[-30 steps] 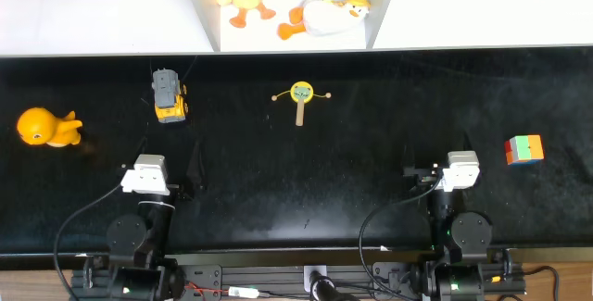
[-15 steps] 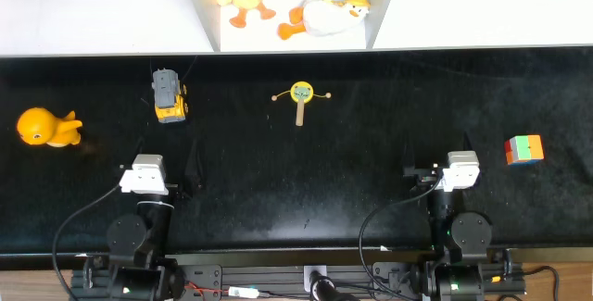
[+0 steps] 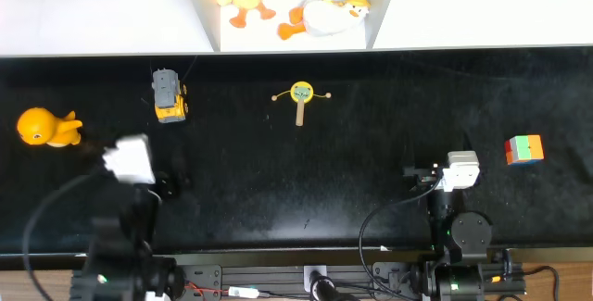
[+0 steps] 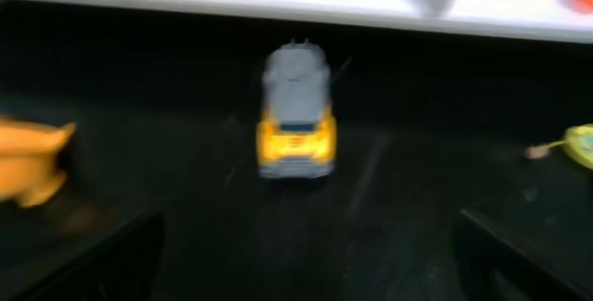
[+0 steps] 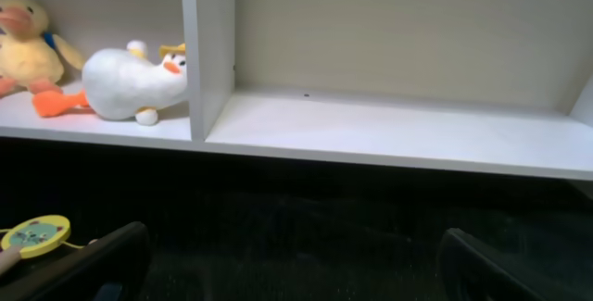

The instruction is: Store Toys

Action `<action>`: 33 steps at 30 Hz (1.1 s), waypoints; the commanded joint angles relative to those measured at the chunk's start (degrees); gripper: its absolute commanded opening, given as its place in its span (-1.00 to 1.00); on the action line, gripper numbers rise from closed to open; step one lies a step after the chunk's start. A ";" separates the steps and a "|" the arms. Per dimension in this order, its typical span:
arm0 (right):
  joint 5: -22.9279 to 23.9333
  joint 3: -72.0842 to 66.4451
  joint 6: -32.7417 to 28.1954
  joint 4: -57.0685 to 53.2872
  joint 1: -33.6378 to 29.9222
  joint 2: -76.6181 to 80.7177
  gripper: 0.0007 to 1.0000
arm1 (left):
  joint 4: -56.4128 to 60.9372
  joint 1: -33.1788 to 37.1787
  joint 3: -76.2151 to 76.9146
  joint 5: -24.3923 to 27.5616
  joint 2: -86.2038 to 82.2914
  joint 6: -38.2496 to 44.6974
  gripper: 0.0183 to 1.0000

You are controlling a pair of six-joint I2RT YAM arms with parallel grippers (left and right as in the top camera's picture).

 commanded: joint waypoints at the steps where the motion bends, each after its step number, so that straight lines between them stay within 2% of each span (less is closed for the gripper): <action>1: -0.39 -0.79 0.46 0.33 -0.07 -0.37 0.99 | -4.02 7.87 12.41 3.65 13.99 5.84 0.99; 3: -0.39 -0.79 0.48 0.33 -0.07 -0.37 0.99 | -4.44 12.28 16.90 9.84 20.13 11.74 0.99; 9: -0.39 -0.79 0.46 0.33 -0.07 -0.37 0.99 | -4.90 23.76 25.77 21.24 31.04 24.70 0.98; 13: -0.42 -0.79 0.46 0.33 -0.07 -0.37 0.99 | -7.96 34.21 30.32 29.66 34.86 29.64 0.99; 18: -0.42 -0.79 0.46 0.33 -0.07 -0.37 0.99 | -15.02 44.37 35.54 30.18 38.42 35.06 0.99; 23: -0.39 -0.79 0.48 0.33 -0.07 -0.37 0.99 | -16.46 50.73 37.55 30.34 41.48 35.06 0.99; 25: -0.39 -0.79 0.48 0.33 -0.07 -0.37 0.99 | -16.24 52.09 37.55 30.08 42.82 35.10 0.99; 30: -0.39 -0.79 0.46 0.33 -0.07 -0.37 0.99 | -12.04 52.52 37.55 24.76 48.63 35.15 1.00; 33: -0.39 -0.79 0.48 0.33 -0.07 -0.37 0.99 | -7.58 51.84 37.55 24.17 52.11 36.70 1.00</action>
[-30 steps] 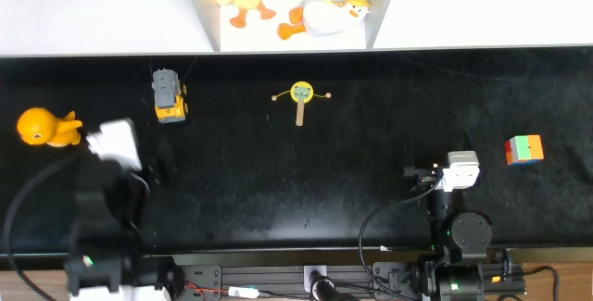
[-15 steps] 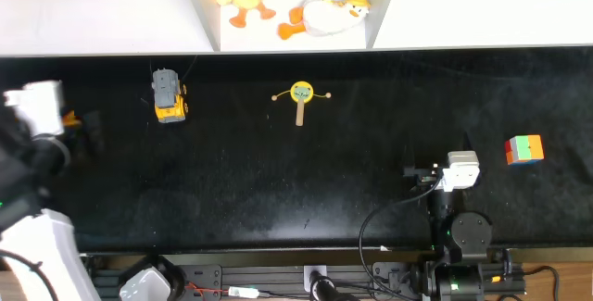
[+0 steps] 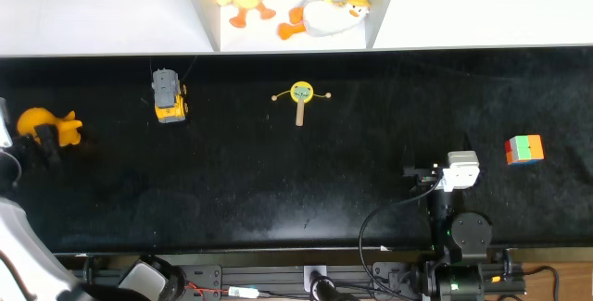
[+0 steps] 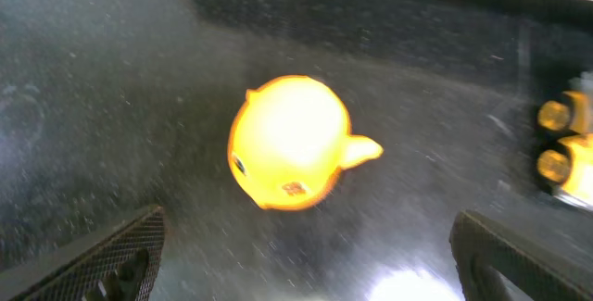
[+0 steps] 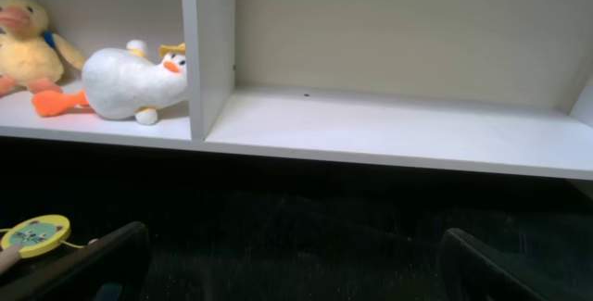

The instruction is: Store Toys

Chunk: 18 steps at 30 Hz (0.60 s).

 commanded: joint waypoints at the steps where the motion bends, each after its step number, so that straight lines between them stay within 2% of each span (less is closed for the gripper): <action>1: -0.42 -0.79 0.46 0.28 -0.04 -0.37 0.99 | 4.50 -0.79 1.51 -2.10 4.59 2.73 1.00; 9: -0.42 -0.79 0.48 0.28 -0.04 -0.37 0.99 | 6.73 -2.58 1.53 -2.05 10.97 8.31 1.00; 16: -0.42 -0.79 0.46 0.28 -0.04 -0.37 0.99 | 8.83 -3.23 1.53 -3.61 13.18 8.50 1.00; 17: -0.42 -0.79 0.46 0.28 -0.04 -0.37 0.99 | 9.01 -3.21 1.53 -3.87 13.40 8.52 0.96; 18: -0.44 -0.79 0.46 0.28 -0.04 -0.37 0.99 | 9.11 -3.21 1.55 -3.87 13.57 8.52 0.82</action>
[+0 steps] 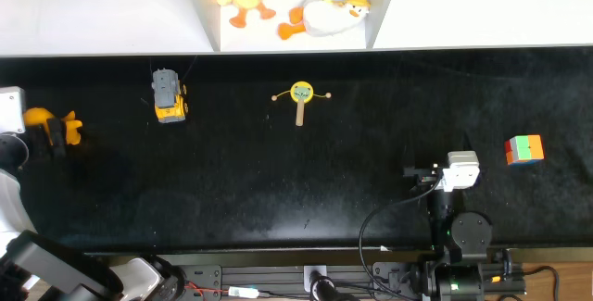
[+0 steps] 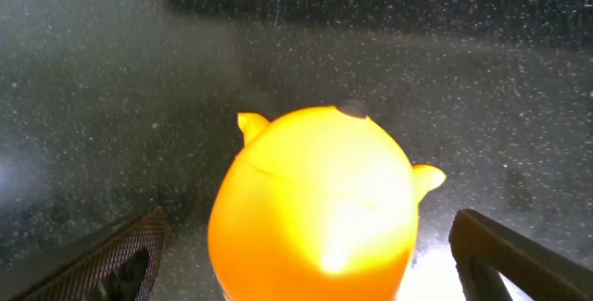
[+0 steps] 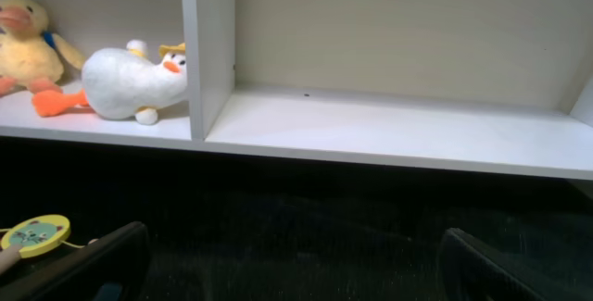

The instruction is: Store Toys

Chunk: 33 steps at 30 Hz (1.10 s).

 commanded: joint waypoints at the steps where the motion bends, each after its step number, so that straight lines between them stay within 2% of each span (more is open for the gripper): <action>1: -0.39 -0.79 0.48 0.28 -0.04 -0.37 0.99 | 0.63 -0.11 1.53 -1.14 0.87 1.51 0.65; 3: -0.39 -0.79 0.50 0.28 -0.04 -0.37 0.99 | 0.68 -0.13 1.51 -1.09 0.90 1.51 0.33; 9: -0.39 -0.79 0.50 0.28 -0.04 -0.37 0.99 | 1.29 -0.13 1.53 -0.85 0.87 1.22 -0.44; 11: -0.42 -0.79 0.48 0.28 -0.04 -0.37 0.99 | 1.07 -0.20 1.66 -0.85 0.76 -0.66 -0.69; 13: -0.39 -0.79 0.48 0.28 -0.04 -0.37 0.99 | 0.04 -0.52 2.34 -0.85 0.61 -2.60 -0.84; 17: -0.39 -0.79 0.50 0.28 -0.04 -0.37 0.99 | -3.69 -2.51 6.43 -1.38 0.33 -5.60 -0.95; 21: -0.39 -0.79 0.48 0.31 -0.04 -0.37 0.99 | -8.11 -6.38 13.49 -7.58 0.35 -11.34 -0.96; 24: -0.39 -0.79 0.50 0.28 -0.04 -0.37 0.99 | -8.07 -10.16 17.44 -8.85 0.35 -12.35 -0.93; 28: -0.39 -0.79 0.50 0.28 -0.04 -0.37 0.99 | -7.06 -14.38 19.80 -13.84 0.35 -18.75 -0.92; 33: -0.39 -0.79 0.48 0.28 -0.04 -0.37 0.99 | -5.99 -17.66 19.85 -13.88 0.35 -23.91 -0.92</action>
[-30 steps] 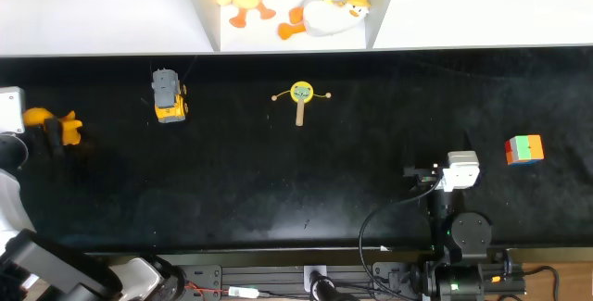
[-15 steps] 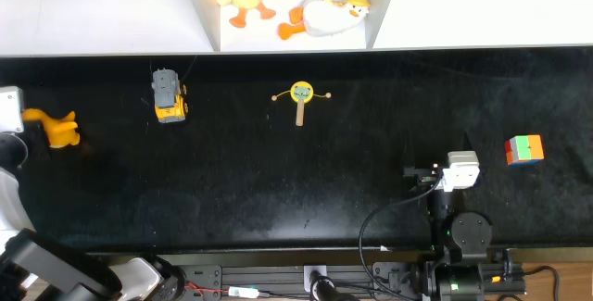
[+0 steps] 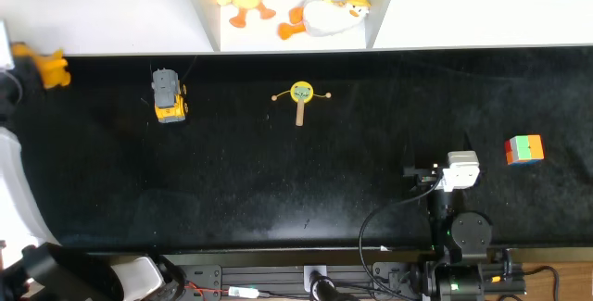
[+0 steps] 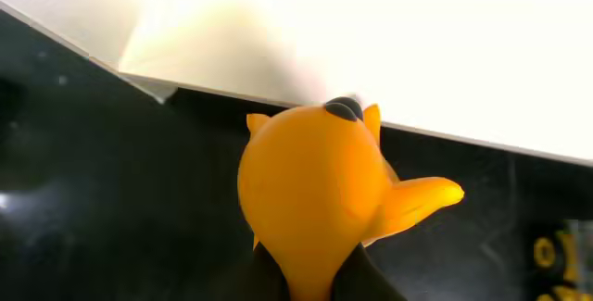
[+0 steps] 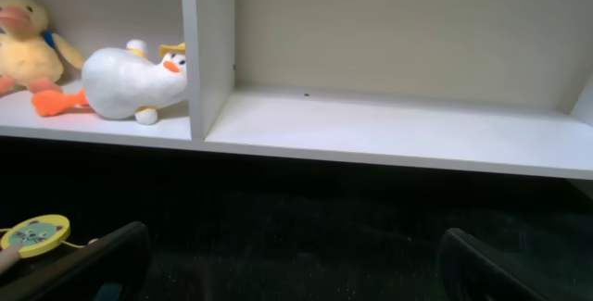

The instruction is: Store Toys

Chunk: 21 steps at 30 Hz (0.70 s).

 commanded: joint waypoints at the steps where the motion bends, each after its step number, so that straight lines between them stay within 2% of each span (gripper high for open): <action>1: -0.42 -0.79 0.46 0.28 -0.07 -0.37 0.99 | 1.73 -2.56 1.22 -2.49 -0.07 -7.48 -0.92; 10: -0.42 -0.79 0.46 0.28 -0.07 -0.37 0.99 | 7.91 -6.91 1.22 -8.48 0.28 -11.52 -0.91; 21: -0.42 -0.79 0.46 0.28 -0.07 -0.37 0.99 | 9.22 -7.48 1.33 -8.46 4.90 -12.79 -0.89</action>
